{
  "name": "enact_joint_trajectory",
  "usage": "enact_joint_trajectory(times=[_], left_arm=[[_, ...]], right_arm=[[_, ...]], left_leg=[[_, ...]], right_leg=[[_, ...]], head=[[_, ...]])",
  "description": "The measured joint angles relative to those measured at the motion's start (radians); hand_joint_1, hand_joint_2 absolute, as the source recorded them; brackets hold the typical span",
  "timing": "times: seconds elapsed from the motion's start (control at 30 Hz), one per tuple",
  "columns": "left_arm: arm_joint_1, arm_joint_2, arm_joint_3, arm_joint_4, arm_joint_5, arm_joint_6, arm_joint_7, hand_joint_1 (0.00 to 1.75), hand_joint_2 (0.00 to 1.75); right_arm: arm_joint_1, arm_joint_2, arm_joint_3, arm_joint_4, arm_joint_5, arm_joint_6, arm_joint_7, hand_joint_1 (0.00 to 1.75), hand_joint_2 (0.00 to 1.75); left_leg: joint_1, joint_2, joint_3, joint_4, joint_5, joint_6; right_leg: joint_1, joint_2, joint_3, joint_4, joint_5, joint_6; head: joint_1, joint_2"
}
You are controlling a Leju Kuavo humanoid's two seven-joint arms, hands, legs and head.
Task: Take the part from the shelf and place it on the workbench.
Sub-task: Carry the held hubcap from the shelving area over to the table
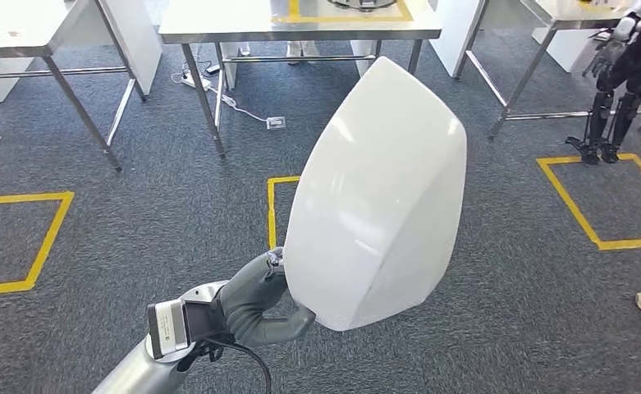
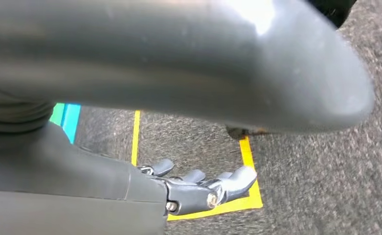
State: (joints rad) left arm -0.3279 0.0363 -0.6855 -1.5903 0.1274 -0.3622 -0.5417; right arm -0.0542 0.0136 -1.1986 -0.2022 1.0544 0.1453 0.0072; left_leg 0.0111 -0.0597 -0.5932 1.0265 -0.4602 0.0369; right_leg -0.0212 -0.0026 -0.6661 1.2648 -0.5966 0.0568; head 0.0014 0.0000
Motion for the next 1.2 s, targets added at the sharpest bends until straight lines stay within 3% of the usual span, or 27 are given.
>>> enact_joint_trajectory(times=[0.07, 0.1, 0.17, 0.3, 0.4, 0.47, 0.53, 0.57, 0.6, 0.67, 0.7, 0.73, 0.77, 0.8, 0.83, 0.87, 0.93, 0.97, 1.03, 1.1, 1.13, 1.2], left_arm=[[0.0, -0.001, 0.0, 0.0, 0.0, -0.002, 0.0, 1.75, 1.75], [0.0, -0.001, 0.0, 0.0, 0.0, -0.002, 0.001, 1.75, 1.75], [0.0, -0.001, 0.0, -0.001, 0.001, -0.004, 0.003, 1.75, 1.75], [0.0, 0.004, -0.001, -0.006, 0.001, -0.006, 0.006, 1.75, 1.75], [-0.001, 0.004, -0.002, -0.017, 0.002, -0.006, 0.005, 1.75, 1.75], [-0.002, 0.003, -0.002, -0.022, 0.001, -0.006, 0.004, 1.75, 1.75], [0.002, 0.002, -0.002, -0.024, -0.001, -0.006, 0.003, 1.75, 1.75], [0.005, 0.002, -0.002, -0.024, -0.001, -0.006, 0.003, 1.75, 1.75], [0.007, 0.002, -0.002, -0.024, -0.002, -0.006, 0.003, 1.75, 1.75], [0.01, 0.002, -0.002, -0.024, -0.002, -0.006, 0.003, 1.75, 1.75], [0.011, 0.002, -0.002, -0.024, -0.002, -0.006, 0.003, 1.75, 1.75], [0.011, 0.002, -0.003, -0.025, -0.002, -0.006, 0.003, 1.75, 1.75], [0.012, 0.002, -0.003, -0.026, -0.003, -0.006, 0.003, 1.75, 1.75], [0.013, 0.003, -0.004, -0.026, -0.003, -0.006, 0.003, 1.75, 1.75], [0.013, 0.003, -0.005, -0.027, -0.004, -0.006, 0.003, 1.75, 1.75], [0.013, 0.005, -0.006, -0.028, -0.004, -0.006, 0.002, 1.75, 1.75], [0.012, 0.007, -0.007, -0.028, -0.004, -0.006, 0.002, 1.75, 1.75], [0.01, 0.007, -0.007, -0.028, -0.005, -0.006, 0.001, 1.75, 1.75], [0.007, 0.007, -0.009, -0.027, -0.005, -0.006, -0.001, 1.75, 1.75], [0.006, 0.008, -0.01, -0.025, -0.005, -0.006, -0.002, 1.75, 1.75], [0.006, 0.009, -0.011, -0.023, -0.005, -0.006, -0.002, 1.75, 1.75], [0.006, 0.009, -0.011, -0.023, -0.004, -0.006, -0.002, 1.75, 1.75]], right_arm=[[-0.001, 0.0, 0.0, 0.0, 0.0, -0.002, -0.001, 0.0, 0.0], [-0.003, 0.0, 0.0, 0.0, -0.002, -0.006, -0.003, 0.0, 0.0], [-0.007, 0.0, -0.001, 0.0, -0.005, -0.015, -0.01, 0.0, 0.0], [-0.008, 0.002, -0.001, 0.0, -0.007, -0.022, -0.02, 0.0, 0.0], [-0.008, 0.004, -0.001, 0.0, -0.006, -0.022, -0.021, 0.0, 0.0], [-0.01, 0.004, -0.001, 0.0, -0.005, -0.021, -0.021, 0.0, 0.0], [-0.012, 0.004, -0.001, 0.0, -0.004, -0.022, -0.021, 0.0, 0.0], [-0.011, 0.003, -0.001, 0.0, -0.004, -0.023, -0.021, 0.0, 0.0], [-0.01, 0.001, -0.001, 0.0, -0.004, -0.023, -0.022, 0.0, 0.0], [-0.009, -0.001, -0.001, 0.0, -0.004, -0.023, -0.023, 0.0, 0.0], [-0.008, 0.003, -0.001, 0.002, -0.004, -0.022, -0.024, 0.0, 0.0], [-0.009, 0.004, -0.001, 0.002, -0.005, -0.022, -0.024, 0.0, 0.0], [-0.008, 0.006, -0.001, 0.003, -0.005, -0.022, -0.024, 0.0, 0.0], [-0.006, 0.007, -0.001, 0.003, -0.005, -0.022, -0.024, 0.0, 0.0], [-0.004, 0.005, -0.002, 0.002, -0.006, -0.022, -0.024, 0.0, 0.0], [-0.001, 0.007, -0.002, 0.002, -0.006, -0.022, -0.024, 0.0, 0.0], [0.002, 0.008, -0.002, 0.003, -0.006, -0.023, -0.024, 0.0, 0.0], [0.002, 0.007, -0.002, 0.003, -0.006, -0.023, -0.025, 0.0, 0.0], [0.002, 0.007, -0.002, 0.003, -0.007, -0.023, -0.025, 0.0, 0.0], [0.002, 0.007, -0.002, 0.003, -0.008, -0.024, -0.024, 0.0, 0.0], [0.002, 0.007, -0.002, 0.003, -0.008, -0.024, -0.024, 0.0, 0.0], [0.002, 0.008, -0.003, 0.003, -0.008, -0.024, -0.024, 0.0, 0.0]], left_leg=[[0.0, -0.021, 0.0, 0.003, 0.001, -0.006], [-0.001, -0.03, -0.001, 0.005, 0.001, -0.011], [-0.005, -0.04, -0.006, 0.007, 0.001, -0.016], [-0.009, -0.035, -0.003, -0.006, 0.003, -0.004], [-0.007, -0.026, 0.036, -0.068, 0.014, 0.018], [0.004, -0.017, 0.06, -0.096, 0.026, 0.017], [0.018, -0.011, 0.06, -0.1, 0.03, 0.001], [0.028, -0.01, 0.06, -0.098, 0.03, -0.011], [0.04, -0.011, 0.059, -0.095, 0.027, -0.026], [0.072, -0.014, 0.054, -0.071, 0.013, -0.065], [0.082, -0.016, 0.049, -0.051, 0.001, -0.087], [0.085, -0.018, 0.038, -0.029, -0.011, -0.108], [0.088, -0.021, 0.028, -0.009, -0.022, -0.125], [0.087, -0.023, 0.021, 0.004, -0.03, -0.137], [0.088, -0.021, 0.016, 0.01, -0.035, -0.144], [0.091, -0.016, 0.014, 0.013, -0.037, -0.149], [0.085, 0.02, -0.009, 0.047, -0.05, -0.142], [0.078, 0.04, -0.037, 0.091, -0.066, -0.134], [0.056, 0.062, -0.117, 0.222, -0.115, -0.108], [0.029, 0.063, -0.173, 0.305, -0.133, -0.077], [0.015, 0.063, -0.176, 0.299, -0.118, -0.058], [-0.017, 0.063, -0.136, 0.202, -0.052, -0.007]], right_leg=[[-0.003, 0.014, 0.065, -0.137, 0.068, -0.005], [-0.003, 0.022, 0.092, -0.195, 0.089, -0.008], [-0.002, 0.031, 0.11, -0.247, 0.098, -0.014], [-0.005, 0.032, 0.109, -0.252, 0.111, -0.017], [-0.004, 0.027, 0.105, -0.226, 0.129, -0.012], [-0.006, 0.021, 0.074, -0.159, 0.083, -0.011], [-0.014, 0.02, 0.021, -0.057, 0.018, 0.003], [-0.021, 0.02, 0.005, -0.027, 0.005, 0.015], [-0.031, 0.019, 0.006, -0.032, 0.012, 0.028], [-0.059, 0.02, 0.057, -0.134, 0.069, 0.062], [-0.068, 0.03, 0.074, -0.179, 0.084, 0.083], [-0.072, 0.037, 0.082, -0.202, 0.081, 0.085], [-0.076, 0.043, 0.077, -0.199, 0.072, 0.077], [-0.075, 0.045, 0.064, -0.175, 0.057, 0.059], [-0.078, 0.038, 0.061, -0.16, 0.052, 0.034], [-0.08, 0.035, 0.059, -0.15, 0.054, 0.022], [-0.071, 0.027, 0.062, -0.144, 0.05, 0.008], [-0.064, 0.022, 0.065, -0.147, 0.049, 0.004], [-0.047, 0.011, 0.071, -0.154, 0.048, -0.004], [-0.026, 0.002, 0.078, -0.159, 0.043, -0.016], [-0.014, -0.001, 0.083, -0.16, 0.04, -0.024], [0.006, -0.004, 0.095, -0.162, 0.032, -0.037]], head=[[0.003, 0.0], [0.005, 0.0], [0.006, 0.0], [0.001, 0.0], [-0.005, 0.0], [-0.005, 0.0], [-0.003, 0.0], [-0.003, 0.0], [-0.003, 0.0], [-0.002, 0.0], [0.005, 0.0], [0.013, 0.0], [0.017, 0.0], [0.016, 0.0], [0.009, 0.0], [-0.002, 0.0], [-0.023, 0.0], [-0.032, 0.0], [-0.044, 0.0], [-0.05, 0.0], [-0.051, 0.0], [-0.052, 0.0]])
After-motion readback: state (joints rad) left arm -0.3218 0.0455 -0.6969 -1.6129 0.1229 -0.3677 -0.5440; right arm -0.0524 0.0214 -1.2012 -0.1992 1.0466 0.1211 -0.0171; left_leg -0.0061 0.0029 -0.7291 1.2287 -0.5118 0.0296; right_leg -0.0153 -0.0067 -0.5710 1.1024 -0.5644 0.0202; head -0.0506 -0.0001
